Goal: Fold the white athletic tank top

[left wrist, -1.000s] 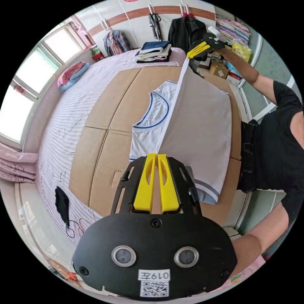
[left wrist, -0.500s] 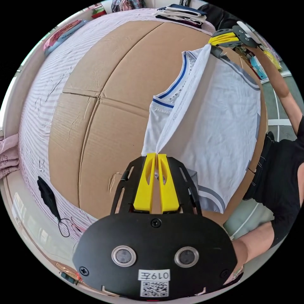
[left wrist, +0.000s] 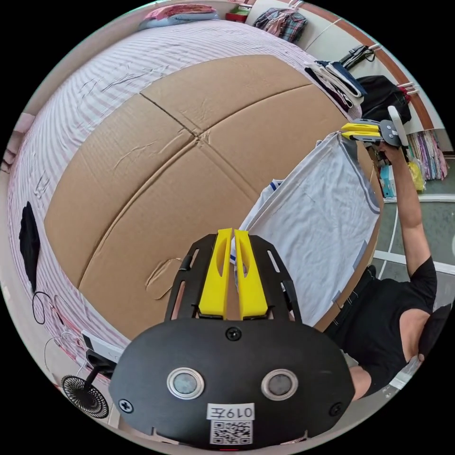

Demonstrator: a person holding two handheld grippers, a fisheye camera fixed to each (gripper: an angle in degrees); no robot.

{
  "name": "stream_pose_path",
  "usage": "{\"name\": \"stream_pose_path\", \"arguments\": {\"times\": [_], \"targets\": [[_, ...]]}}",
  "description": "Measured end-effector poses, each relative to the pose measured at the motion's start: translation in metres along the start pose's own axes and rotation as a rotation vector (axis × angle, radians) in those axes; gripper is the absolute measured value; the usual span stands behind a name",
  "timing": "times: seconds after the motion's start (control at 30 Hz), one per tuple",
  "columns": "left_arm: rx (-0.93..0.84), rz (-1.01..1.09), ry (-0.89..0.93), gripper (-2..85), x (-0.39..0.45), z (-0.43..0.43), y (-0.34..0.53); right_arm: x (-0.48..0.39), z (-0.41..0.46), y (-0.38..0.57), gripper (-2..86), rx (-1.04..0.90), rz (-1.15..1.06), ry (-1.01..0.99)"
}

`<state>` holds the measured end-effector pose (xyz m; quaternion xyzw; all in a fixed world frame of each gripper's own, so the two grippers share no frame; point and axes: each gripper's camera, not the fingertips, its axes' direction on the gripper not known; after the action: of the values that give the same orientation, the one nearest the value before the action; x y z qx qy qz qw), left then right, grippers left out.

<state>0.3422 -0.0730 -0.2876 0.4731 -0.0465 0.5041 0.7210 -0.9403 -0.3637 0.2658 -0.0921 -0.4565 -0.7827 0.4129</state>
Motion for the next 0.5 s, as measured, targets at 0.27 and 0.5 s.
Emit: {"name": "stream_pose_path", "arguments": {"times": [0.27, 0.5], "targets": [[0.443, -0.034, -0.165, 0.8, 0.021, -0.034, 0.094, -0.023, -0.035, 0.074, 0.1, 0.245, 0.106, 0.102], [0.793, 0.002, -0.341, 1.6, 0.087, -0.001, 0.257, -0.119, -0.062, 0.188, -0.6, 0.546, 0.057, -0.032]]}}
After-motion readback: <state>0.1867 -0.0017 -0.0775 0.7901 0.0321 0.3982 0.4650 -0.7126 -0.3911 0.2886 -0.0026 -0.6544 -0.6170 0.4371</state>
